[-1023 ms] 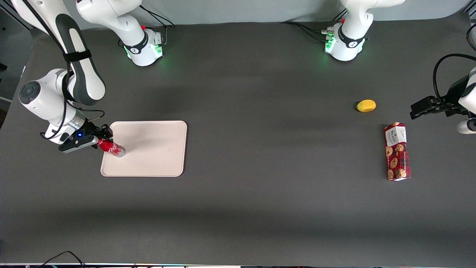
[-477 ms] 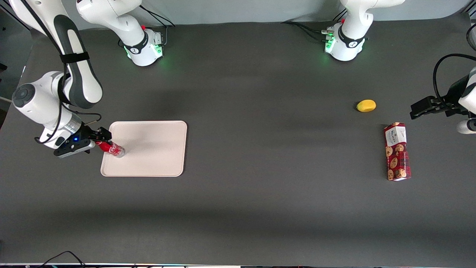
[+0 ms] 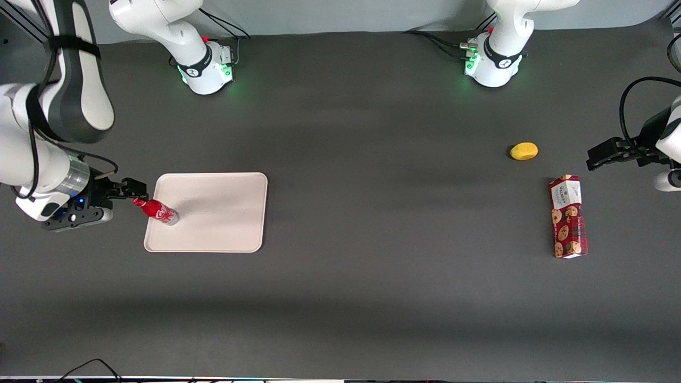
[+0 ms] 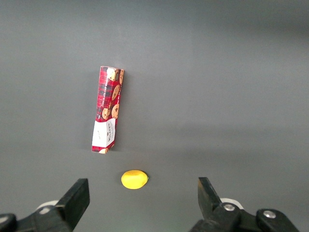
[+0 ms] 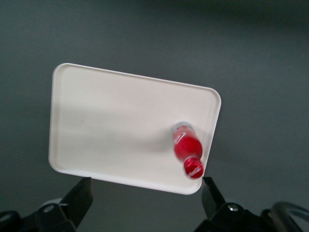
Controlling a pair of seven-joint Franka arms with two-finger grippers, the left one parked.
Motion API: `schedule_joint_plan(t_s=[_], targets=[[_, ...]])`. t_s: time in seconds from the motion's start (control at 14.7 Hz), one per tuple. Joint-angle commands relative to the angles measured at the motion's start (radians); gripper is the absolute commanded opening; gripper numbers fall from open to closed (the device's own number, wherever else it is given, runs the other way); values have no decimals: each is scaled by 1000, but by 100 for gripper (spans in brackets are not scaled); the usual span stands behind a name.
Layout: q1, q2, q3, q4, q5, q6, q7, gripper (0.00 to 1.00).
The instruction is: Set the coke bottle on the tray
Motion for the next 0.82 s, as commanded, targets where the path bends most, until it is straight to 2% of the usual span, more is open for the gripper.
schedule_joint_plan(t_s=[0.0,0.2,0.27,0.55,0.75], targets=[[-99,-79,135,148,-50,-189,108,100],[-369,-93,414,302,-64,-332,111,100],[-417,-96,460,322,-74,-352,109,100],[-442,-92,456,360,-93,-383,111,100],[-503,-90,467,347,-93,-389,111,100]])
